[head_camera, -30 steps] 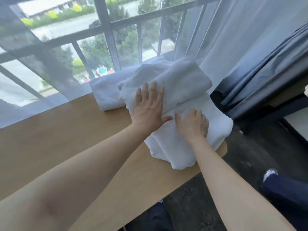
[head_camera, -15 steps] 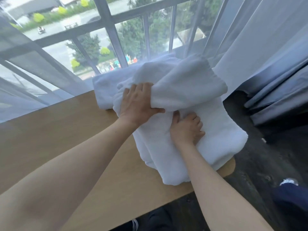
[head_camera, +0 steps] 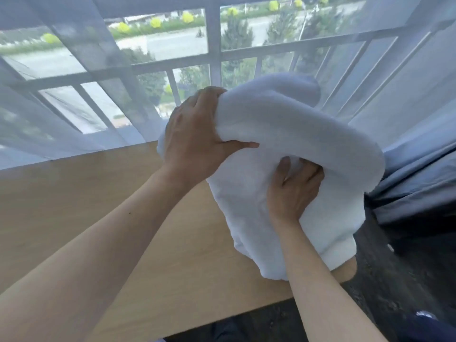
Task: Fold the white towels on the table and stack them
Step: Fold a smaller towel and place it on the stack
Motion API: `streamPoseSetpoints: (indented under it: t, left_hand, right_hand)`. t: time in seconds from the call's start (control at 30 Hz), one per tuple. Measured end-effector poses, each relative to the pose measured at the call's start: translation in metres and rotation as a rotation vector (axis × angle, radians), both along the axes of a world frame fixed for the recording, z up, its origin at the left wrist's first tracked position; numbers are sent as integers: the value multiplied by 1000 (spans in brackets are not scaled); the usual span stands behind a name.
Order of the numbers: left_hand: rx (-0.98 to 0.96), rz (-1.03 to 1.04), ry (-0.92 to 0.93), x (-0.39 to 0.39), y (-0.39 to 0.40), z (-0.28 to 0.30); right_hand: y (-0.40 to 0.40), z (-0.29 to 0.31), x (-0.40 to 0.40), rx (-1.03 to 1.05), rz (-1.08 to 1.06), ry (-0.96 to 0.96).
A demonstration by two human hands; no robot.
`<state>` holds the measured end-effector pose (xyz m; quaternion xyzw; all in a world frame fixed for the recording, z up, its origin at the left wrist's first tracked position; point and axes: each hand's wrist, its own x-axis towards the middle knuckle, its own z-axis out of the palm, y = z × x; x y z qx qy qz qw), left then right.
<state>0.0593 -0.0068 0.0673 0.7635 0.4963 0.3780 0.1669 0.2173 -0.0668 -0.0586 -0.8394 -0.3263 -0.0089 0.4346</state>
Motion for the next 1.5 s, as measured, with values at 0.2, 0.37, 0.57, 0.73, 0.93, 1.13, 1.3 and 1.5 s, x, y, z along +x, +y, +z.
streamPoseSetpoints:
  t: [0.2, 0.37, 0.57, 0.73, 0.93, 1.13, 1.3, 1.5]
  left_hand:
    - [11, 137, -199, -115, -46, 45]
    - [24, 246, -323, -240, -100, 54]
    - [65, 487, -274, -399, -145, 24]
    - [57, 738, 88, -527, -153, -68]
    - [-744, 472, 637, -650, -157, -211]
    - [-708, 458, 680, -702, -122, -263]
    - [-752, 436, 683, -727, -103, -262]
    - [-696, 405, 620, -734, -105, -269]
  right_hand:
    - [-13, 44, -88, 260, 174, -81]
    - [-34, 58, -197, 339, 296, -87]
    - [-68, 28, -359, 353, 568, 43]
    - [-96, -48, -480, -162, 877, 91]
    - [-100, -137, -569, -795, 1040, -265]
    - [-69, -156, -593, -746, 1016, -478]
    - [-40, -149, -591, -817, 1107, -549]
    - [-36, -134, -641, -735, 878, -156]
